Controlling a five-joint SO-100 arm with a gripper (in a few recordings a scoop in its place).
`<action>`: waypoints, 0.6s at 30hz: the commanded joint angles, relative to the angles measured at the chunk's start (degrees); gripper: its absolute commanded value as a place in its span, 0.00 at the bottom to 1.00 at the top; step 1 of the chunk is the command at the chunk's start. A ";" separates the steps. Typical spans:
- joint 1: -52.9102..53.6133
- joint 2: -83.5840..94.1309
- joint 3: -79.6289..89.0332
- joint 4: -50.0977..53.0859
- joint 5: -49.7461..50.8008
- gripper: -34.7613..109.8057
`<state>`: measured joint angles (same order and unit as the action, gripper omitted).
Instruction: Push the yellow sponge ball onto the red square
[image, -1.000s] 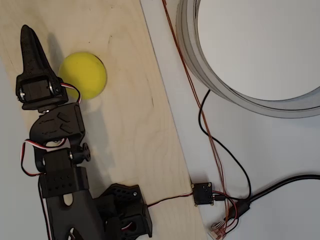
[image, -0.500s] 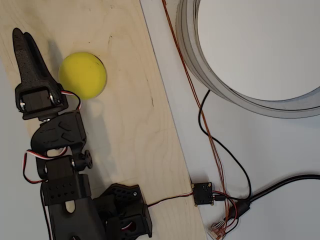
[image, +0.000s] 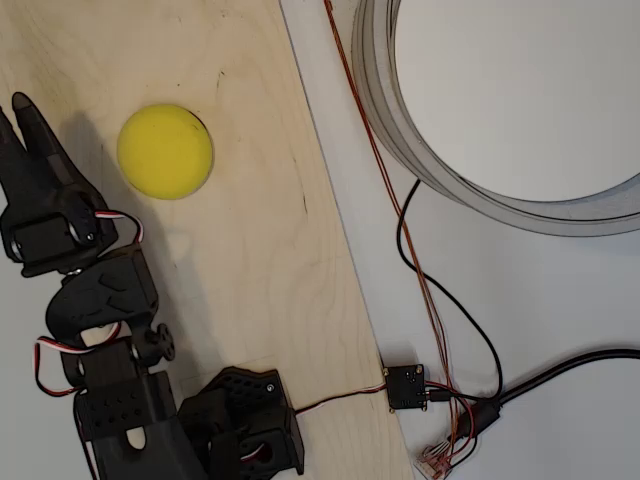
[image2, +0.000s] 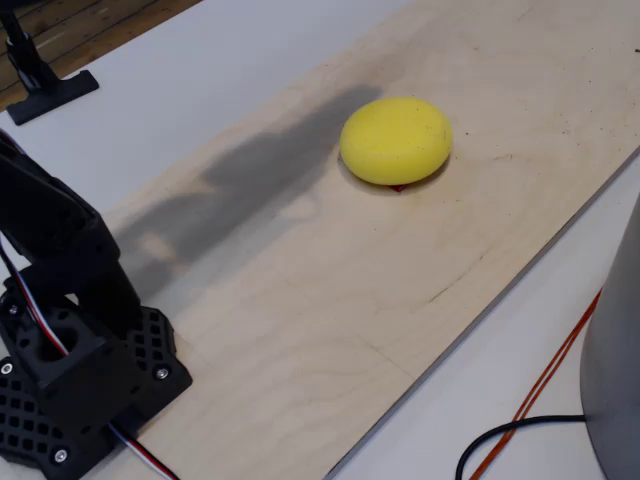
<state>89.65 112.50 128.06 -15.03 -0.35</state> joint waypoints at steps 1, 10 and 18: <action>0.35 4.13 0.62 -1.05 -1.14 0.49; 1.85 3.87 -1.05 -1.05 2.37 0.24; 2.81 2.90 -0.62 -1.05 3.87 0.24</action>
<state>91.67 114.43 128.14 -15.03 2.46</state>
